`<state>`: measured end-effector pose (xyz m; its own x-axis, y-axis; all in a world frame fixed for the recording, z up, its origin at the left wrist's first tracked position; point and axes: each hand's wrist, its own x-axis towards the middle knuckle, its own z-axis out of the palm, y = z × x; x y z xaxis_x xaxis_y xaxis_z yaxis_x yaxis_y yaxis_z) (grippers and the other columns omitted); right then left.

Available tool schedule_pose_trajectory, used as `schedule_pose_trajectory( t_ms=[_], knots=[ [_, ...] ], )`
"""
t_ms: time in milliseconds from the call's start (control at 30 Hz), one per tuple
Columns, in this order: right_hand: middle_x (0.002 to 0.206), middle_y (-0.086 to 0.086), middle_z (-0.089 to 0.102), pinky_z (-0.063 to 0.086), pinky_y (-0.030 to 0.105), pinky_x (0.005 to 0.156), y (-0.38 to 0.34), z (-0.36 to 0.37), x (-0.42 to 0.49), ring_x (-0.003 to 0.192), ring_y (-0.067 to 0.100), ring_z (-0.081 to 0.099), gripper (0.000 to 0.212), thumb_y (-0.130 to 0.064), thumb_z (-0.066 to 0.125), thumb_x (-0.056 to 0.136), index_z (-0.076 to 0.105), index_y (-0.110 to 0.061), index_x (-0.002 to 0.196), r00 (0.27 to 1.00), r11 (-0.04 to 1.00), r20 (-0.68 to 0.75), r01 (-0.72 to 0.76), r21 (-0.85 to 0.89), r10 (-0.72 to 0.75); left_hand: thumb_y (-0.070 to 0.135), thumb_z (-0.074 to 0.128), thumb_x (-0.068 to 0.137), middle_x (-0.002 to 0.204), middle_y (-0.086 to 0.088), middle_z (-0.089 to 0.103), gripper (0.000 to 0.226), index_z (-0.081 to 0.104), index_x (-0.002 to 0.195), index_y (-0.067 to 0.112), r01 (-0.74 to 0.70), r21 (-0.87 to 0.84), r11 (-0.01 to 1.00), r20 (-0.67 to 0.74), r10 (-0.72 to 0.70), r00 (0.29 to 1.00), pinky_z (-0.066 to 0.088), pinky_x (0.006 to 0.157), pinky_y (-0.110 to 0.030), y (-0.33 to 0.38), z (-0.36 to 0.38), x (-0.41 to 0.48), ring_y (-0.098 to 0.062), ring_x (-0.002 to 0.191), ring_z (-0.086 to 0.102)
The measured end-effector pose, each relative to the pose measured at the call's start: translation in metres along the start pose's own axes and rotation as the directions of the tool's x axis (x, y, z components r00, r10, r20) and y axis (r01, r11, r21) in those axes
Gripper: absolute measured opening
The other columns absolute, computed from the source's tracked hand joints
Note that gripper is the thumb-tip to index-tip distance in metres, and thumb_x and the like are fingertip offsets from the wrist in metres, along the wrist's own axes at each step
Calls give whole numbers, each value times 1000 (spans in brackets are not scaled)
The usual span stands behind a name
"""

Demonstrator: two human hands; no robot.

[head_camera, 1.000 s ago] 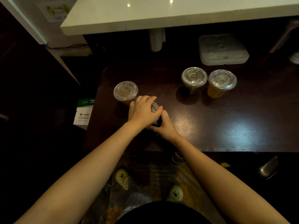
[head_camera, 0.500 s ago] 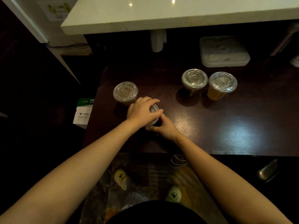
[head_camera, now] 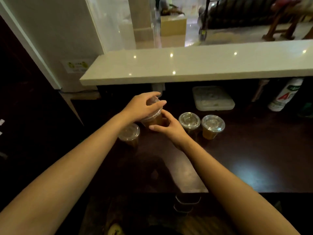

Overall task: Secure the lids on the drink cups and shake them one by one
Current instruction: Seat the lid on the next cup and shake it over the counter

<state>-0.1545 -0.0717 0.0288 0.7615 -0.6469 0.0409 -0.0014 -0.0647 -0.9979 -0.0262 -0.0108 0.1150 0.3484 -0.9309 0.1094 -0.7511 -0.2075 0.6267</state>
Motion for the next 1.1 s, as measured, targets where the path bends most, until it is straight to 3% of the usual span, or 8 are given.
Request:
schedule_pose_trajectory(
  t_ms=[133, 267, 400, 600, 733, 900, 1000, 1100],
  knots=[
    [128, -1, 51, 46, 29, 98, -58, -6, 13, 114, 12, 52, 68, -26, 80, 70, 48, -22, 130, 975, 973, -106, 177, -148, -194, 62, 50, 82, 136, -1, 52, 64, 45, 135, 27, 75, -41, 996, -107, -79, 991, 40, 90, -27, 34, -48, 13, -17, 121, 50],
    [119, -1, 48, 40, 18, 93, -105, -14, 25, 108, 11, 48, 68, -24, 81, 68, 49, -14, 127, 869, 852, -199, 355, -385, -452, 82, 48, 64, 145, 3, 39, 93, 29, 142, 36, 206, -245, 947, 127, -180, 975, 56, 85, -43, 61, -86, 14, -22, 121, 50],
    [122, 5, 50, 40, 25, 96, -128, -17, 30, 112, 17, 46, 67, -26, 79, 68, 49, -13, 126, 774, 700, -154, 444, -559, -614, 46, 66, 77, 124, -4, 49, 65, 35, 133, 35, 154, -434, 888, 114, -115, 987, 59, 74, -38, 81, -101, 16, -21, 101, 60],
    [130, 8, 54, 49, 30, 94, -152, -37, 20, 111, 16, 55, 43, -42, 39, 96, 47, -18, 130, 946, 959, -181, 247, -135, -269, 30, 78, 60, 132, -4, 41, 79, 39, 128, 34, -8, -553, 833, 17, 21, 1000, 55, 78, -36, 73, -102, 8, -22, 108, 54],
    [85, 12, 68, 54, 28, 55, -169, -42, 13, 66, 21, 66, 65, -63, 23, 92, 58, -13, 114, 998, 994, 50, -45, 95, 41, 27, 77, 59, 130, 5, 42, 74, 40, 119, 48, -242, -539, 807, -23, 273, 962, 54, 85, -27, 69, -97, -2, -16, 112, 54],
    [106, 10, 58, 59, 28, 63, -181, -44, 10, 78, 20, 66, 44, -44, 53, 90, 48, -13, 119, 998, 984, -54, 45, 175, -36, 23, 76, 65, 142, 13, 30, 89, 27, 134, 48, -179, -679, 712, 68, 304, 950, 50, 93, -27, 61, -93, 2, -16, 127, 43],
    [122, 10, 51, 59, 37, 81, -175, -47, 9, 103, 25, 62, 46, -27, 65, 85, 42, -17, 124, 973, 973, -81, 223, 65, -217, 40, 86, 54, 142, -6, 38, 103, 31, 141, 37, 88, -871, 484, 216, 215, 953, 46, 97, -54, 55, -92, 9, -33, 128, 44],
    [124, -2, 49, 55, 35, 87, -177, -49, 8, 107, 23, 58, 53, -10, 72, 77, 44, -26, 120, 910, 903, -13, 409, -133, -414, 51, 72, 68, 133, -14, 48, 66, 53, 126, 26, 207, -910, 360, 276, 153, 949, 49, 91, -58, 57, -90, 10, -35, 121, 50]
  ],
)
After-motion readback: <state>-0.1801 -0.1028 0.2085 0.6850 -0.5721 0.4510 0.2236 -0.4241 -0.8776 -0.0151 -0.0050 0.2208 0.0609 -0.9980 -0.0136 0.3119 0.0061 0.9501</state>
